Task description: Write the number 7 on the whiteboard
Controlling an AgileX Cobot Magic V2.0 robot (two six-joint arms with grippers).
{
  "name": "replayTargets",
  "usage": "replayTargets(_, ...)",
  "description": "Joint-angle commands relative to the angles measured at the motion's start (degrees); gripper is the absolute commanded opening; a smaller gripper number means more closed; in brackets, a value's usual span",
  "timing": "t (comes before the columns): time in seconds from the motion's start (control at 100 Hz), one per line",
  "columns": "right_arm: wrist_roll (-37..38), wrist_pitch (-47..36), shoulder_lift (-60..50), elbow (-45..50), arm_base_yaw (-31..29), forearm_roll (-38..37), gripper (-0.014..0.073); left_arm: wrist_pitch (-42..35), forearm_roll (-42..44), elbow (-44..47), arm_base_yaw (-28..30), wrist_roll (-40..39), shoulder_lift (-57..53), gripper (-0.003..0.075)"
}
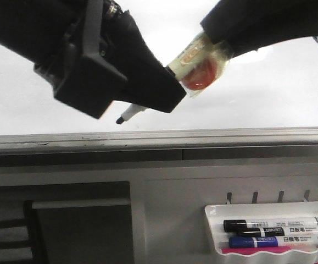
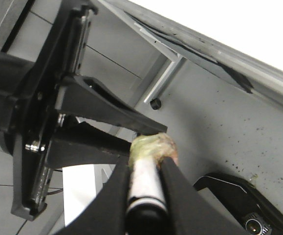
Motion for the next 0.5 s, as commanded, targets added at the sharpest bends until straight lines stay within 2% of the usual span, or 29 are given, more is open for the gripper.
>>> replayTargets(0.0,-1.7,1.1,-0.8,-2.0,0.1,3.7,-0.0065,-2.6,-1.1,-1.7,-0.5,0.0,-1.4,-0.002)
replayTargets(0.07,-2.3,1.1,-0.8,-2.0,0.1,3.7,-0.0064,-2.6,-1.7,-1.7,-0.5,0.0,-1.4,-0.0008)
replayTargets(0.14,-2.8,0.5,-0.8,-2.0,0.1,3.7,-0.0062,-2.6,-3.0,-1.7,-0.5,0.0,-1.4,0.0067)
replayTargets(0.21,-2.8,-0.3,-0.8,-2.0,0.1,3.7,-0.0062,-2.7,-4.0,-1.7,-0.4,0.0,-1.5,0.0213)
replayTargets(0.26,-2.8,-0.8,-0.8,-2.0,0.1,3.7,-0.0062,-3.4,-4.6,-1.7,-0.4,0.0,-1.8,0.0358)
replayTargets(0.33,-2.9,-2.0,-1.0,-2.0,0.1,3.7,-0.0062,-5.1,-6.9,-1.7,0.1,0.0,-2.7,0.0501)
replayTargets(0.39,-3.2,-3.5,-1.8,-1.9,0.1,3.6,-0.0062,-6.4,-10.2,-1.7,1.6,0.0,-3.8,0.0549)
replayTargets(0.49,-3.9,-7.5,-4.5,-0.6,0.1,3.5,-0.0062,-7.0,-14.2,-1.7,5.5,0.0,-6.1,0.0545)
